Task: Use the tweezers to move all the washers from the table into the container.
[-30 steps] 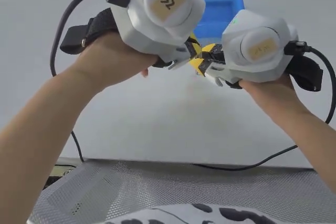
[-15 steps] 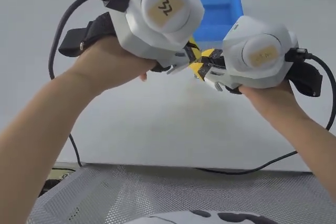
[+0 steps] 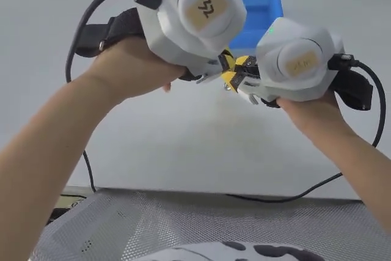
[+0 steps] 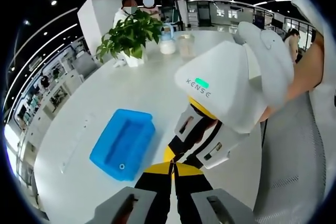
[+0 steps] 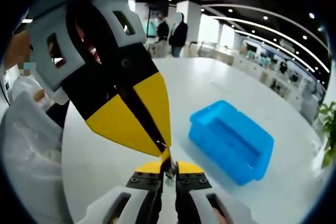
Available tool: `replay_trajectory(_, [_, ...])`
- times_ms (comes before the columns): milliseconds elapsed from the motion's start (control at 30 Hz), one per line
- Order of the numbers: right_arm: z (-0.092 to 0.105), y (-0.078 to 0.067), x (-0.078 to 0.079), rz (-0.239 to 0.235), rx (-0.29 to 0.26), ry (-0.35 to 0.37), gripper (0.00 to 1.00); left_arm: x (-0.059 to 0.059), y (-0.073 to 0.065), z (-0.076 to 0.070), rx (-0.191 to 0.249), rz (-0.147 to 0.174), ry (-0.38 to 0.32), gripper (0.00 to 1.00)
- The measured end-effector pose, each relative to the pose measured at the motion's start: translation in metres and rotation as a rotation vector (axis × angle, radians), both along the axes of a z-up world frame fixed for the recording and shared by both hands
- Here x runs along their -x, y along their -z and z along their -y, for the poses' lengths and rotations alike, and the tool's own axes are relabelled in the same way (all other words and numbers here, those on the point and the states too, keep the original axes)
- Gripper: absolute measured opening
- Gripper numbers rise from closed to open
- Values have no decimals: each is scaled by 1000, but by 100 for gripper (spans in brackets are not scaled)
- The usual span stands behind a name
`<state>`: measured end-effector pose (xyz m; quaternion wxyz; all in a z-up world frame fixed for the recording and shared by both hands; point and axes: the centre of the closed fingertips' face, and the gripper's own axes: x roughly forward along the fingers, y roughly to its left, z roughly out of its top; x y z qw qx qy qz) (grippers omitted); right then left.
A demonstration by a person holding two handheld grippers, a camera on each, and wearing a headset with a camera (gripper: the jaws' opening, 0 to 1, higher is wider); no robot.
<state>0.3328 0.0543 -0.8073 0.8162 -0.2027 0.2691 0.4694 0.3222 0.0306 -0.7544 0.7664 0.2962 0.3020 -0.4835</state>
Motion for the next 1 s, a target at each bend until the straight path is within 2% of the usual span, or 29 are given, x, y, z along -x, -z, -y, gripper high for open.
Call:
replay_trajectory(300, [-1, -15, -5, 30, 8, -7, 4, -2, -17, 1, 23, 22, -3, 0])
replay_trajectory(400, [-2, -18, -6, 40, 15, -13, 4, -2, -18, -1, 21, 32, -5, 0])
replay_trajectory(600, [-4, -27, -9, 66, 20, -23, 4, -5, -28, -4, 30, 49, -9, 0])
replay_trajectory(867, [-6, -42, -21, 98, 8, -19, 4, -15, -44, -6, 46, 87, -22, 0])
replay_trajectory(1000, [-8, -47, -27, 118, 10, -20, 4, -24, -44, -11, 45, 104, -23, 0])
